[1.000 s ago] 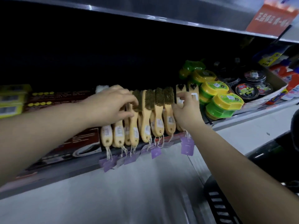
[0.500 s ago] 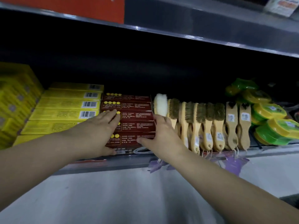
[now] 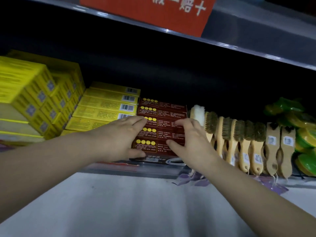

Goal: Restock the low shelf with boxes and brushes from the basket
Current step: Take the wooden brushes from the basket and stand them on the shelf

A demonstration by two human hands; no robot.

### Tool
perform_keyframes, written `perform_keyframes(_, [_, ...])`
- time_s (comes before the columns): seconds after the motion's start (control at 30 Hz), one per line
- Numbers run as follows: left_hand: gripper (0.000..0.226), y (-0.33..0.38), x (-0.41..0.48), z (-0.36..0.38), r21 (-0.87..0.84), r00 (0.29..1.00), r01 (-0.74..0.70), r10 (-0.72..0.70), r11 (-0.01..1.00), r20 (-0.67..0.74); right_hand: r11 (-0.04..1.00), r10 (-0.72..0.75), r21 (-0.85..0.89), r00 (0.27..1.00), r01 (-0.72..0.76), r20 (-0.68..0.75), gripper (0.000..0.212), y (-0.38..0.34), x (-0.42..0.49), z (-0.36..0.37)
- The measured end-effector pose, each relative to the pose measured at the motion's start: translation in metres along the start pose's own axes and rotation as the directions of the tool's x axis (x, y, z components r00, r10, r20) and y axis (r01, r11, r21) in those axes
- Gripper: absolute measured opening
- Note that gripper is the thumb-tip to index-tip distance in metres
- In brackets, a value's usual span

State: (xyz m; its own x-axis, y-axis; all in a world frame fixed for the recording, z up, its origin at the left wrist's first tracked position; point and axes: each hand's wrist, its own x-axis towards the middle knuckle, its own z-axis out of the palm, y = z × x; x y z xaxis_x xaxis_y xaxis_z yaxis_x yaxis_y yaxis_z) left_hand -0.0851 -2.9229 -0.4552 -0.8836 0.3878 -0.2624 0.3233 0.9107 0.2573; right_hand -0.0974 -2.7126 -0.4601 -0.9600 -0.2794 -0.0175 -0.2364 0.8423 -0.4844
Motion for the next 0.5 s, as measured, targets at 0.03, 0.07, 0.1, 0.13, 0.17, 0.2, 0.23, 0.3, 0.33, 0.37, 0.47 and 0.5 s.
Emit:
perform_keyframes(0.03, [0.093, -0.007, -0.007, -0.003, -0.012, 1.0, 0.025, -0.025, 1.0, -0.013, 0.999, -0.047, -0.024, 0.998, 0.048, 0.046, 0.056, -0.008, 0.008, 0.0])
perform_keyframes(0.07, [0.091, -0.015, -0.013, -0.004, -0.007, 0.998, 0.057, -0.057, 0.998, -0.023, 0.996, -0.083, -0.032, 0.991, 0.086, 0.102, 0.054, -0.018, 0.017, 0.001])
perform_keyframes(0.1, [0.091, -0.023, -0.02, -0.004, 0.014, 0.995, 0.097, -0.097, 0.995, -0.025, 0.994, -0.101, -0.027, 0.982, 0.107, 0.158, 0.054, -0.027, 0.027, 0.003])
perform_keyframes(0.13, [0.093, -0.029, -0.026, -0.002, 0.041, 0.99, 0.144, -0.143, 0.989, -0.018, 0.993, -0.11, -0.013, 0.973, 0.115, 0.203, 0.055, -0.037, 0.039, 0.007])
perform_keyframes(0.17, [0.096, -0.034, -0.032, 0.001, 0.065, 0.982, 0.186, -0.186, 0.98, -0.004, 0.993, -0.112, -0.003, 0.966, 0.116, 0.233, 0.058, -0.046, 0.052, 0.01])
perform_keyframes(0.2, [0.1, -0.038, -0.036, 0.004, 0.081, 0.975, 0.219, -0.221, 0.972, 0.014, 0.993, -0.11, -0.007, 0.962, 0.115, 0.249, 0.06, -0.054, 0.066, 0.015])
perform_keyframes(0.23, [0.104, -0.039, -0.039, 0.006, 0.088, 0.969, 0.242, -0.246, 0.966, 0.033, 0.994, -0.099, -0.024, 0.962, 0.109, 0.256, 0.063, -0.06, 0.08, 0.019])
perform_keyframes(0.3, [0.109, -0.04, -0.041, 0.009, 0.087, 0.959, 0.271, -0.277, 0.959, 0.061, 0.994, -0.061, -0.069, 0.966, 0.081, 0.251, 0.068, -0.071, 0.109, 0.029])
perform_keyframes(0.33, [0.11, -0.04, -0.04, 0.009, 0.085, 0.956, 0.279, -0.285, 0.956, 0.063, 0.994, -0.042, -0.087, 0.969, 0.065, 0.243, 0.068, -0.075, 0.123, 0.035])
perform_keyframes(0.37, [0.109, -0.042, -0.039, 0.009, 0.083, 0.955, 0.284, -0.289, 0.955, 0.059, 0.993, -0.028, -0.102, 0.971, 0.054, 0.238, 0.068, -0.079, 0.136, 0.041])
perform_keyframes(0.47, [0.099, -0.046, -0.036, 0.008, 0.078, 0.956, 0.282, -0.287, 0.956, 0.066, 0.983, -0.021, -0.17, 0.963, 0.069, 0.27, 0.069, -0.088, 0.163, 0.059])
perform_keyframes(0.5, [0.097, -0.048, -0.036, 0.008, 0.083, 0.956, 0.278, -0.284, 0.957, 0.069, 0.977, -0.022, -0.196, 0.956, 0.083, 0.292, 0.069, -0.089, 0.17, 0.064])
